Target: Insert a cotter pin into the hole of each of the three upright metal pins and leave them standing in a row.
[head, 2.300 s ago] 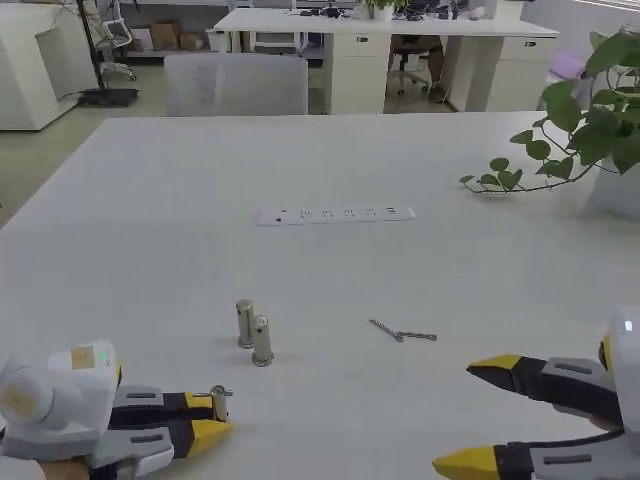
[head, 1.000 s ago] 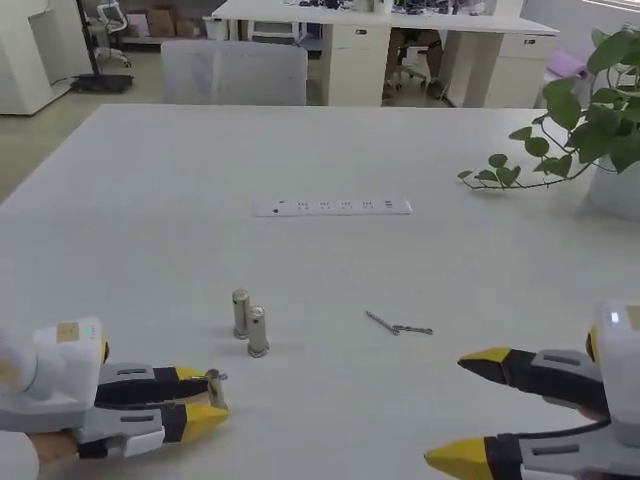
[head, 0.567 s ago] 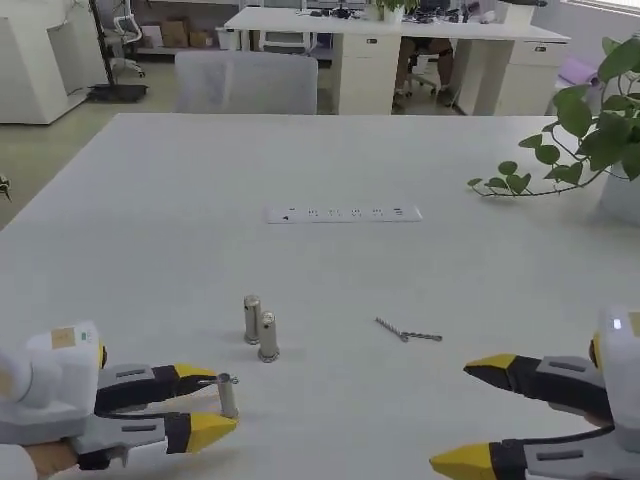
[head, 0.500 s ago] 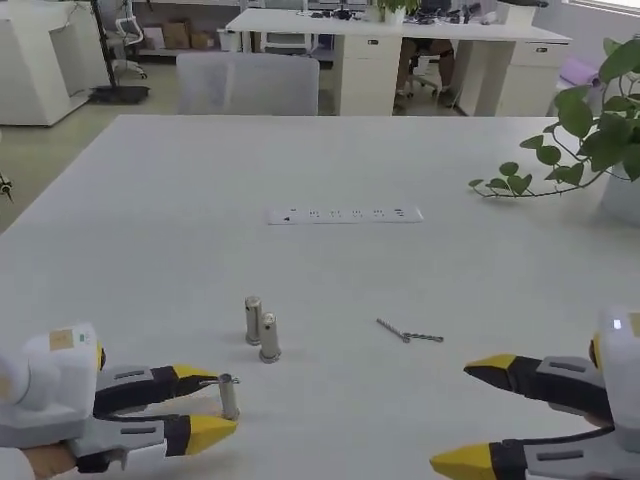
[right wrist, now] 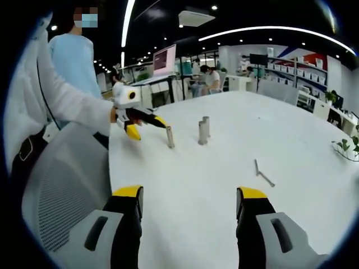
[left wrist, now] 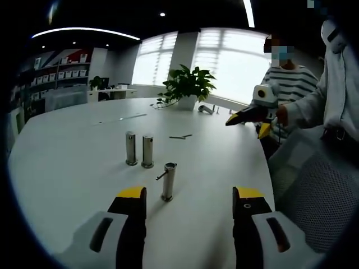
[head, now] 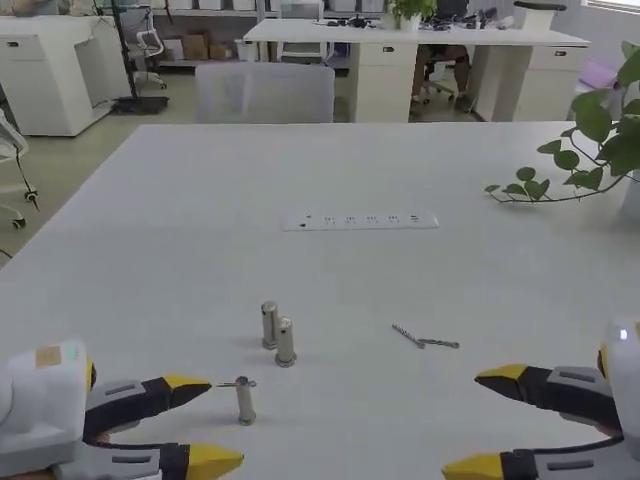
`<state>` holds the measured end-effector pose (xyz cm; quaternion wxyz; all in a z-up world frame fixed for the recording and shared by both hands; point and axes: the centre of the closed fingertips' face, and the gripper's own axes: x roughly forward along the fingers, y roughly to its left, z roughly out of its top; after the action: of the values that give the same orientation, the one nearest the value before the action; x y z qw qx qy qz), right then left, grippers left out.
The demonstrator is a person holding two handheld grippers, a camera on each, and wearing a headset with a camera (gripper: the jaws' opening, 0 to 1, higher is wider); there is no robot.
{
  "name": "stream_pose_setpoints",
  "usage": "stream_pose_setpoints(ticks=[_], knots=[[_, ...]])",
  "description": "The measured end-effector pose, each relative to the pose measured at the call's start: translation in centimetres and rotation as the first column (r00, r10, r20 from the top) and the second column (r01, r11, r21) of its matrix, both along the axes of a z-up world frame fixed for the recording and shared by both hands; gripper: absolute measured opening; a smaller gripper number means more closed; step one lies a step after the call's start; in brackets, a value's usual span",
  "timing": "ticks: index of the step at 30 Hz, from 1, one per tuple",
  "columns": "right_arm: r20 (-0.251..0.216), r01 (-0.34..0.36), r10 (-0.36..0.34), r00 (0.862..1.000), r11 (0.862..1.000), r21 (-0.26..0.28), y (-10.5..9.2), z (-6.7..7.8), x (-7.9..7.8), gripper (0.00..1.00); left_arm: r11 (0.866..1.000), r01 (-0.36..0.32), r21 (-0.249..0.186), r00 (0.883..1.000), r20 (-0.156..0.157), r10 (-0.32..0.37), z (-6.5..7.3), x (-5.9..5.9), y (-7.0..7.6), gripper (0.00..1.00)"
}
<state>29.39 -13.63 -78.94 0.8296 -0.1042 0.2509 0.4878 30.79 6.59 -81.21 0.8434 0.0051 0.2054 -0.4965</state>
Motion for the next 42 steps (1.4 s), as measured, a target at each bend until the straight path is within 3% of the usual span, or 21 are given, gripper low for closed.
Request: stream_pose_setpoints(ticks=[9, 18, 33, 42], knots=[[-0.006, -0.018, 0.018, 1.0, 1.0, 0.002, 0.5, -0.4, 0.2, 0.7, 1.0, -0.007, -0.024, 0.999, -0.033, 0.006, 0.7, -2.3, -0.3, 0.72], [-0.01, -0.046, 0.046, 0.999, 0.999, -0.003, 1.5, -0.8, 0.4, 0.7, 1.0, -0.005, -0.013, 1.0, -0.023, 0.005, 1.3, -3.9, -0.2, 0.76], [-0.023, -0.088, 0.088, 0.996, 0.996, -0.016, 3.0, -1.4, 1.2, 0.69, 0.998, -0.048, -0.032, 0.999, -0.009, 0.047, 1.4, -5.0, 1.0, 0.81], [-0.014, -0.13, 0.13, 0.991, 0.991, -0.027, 5.6, -1.3, 3.3, 0.66, 0.998, -0.052, -0.028, 0.999, 0.001, 0.052, 1.5, -5.4, 1.1, 0.81]])
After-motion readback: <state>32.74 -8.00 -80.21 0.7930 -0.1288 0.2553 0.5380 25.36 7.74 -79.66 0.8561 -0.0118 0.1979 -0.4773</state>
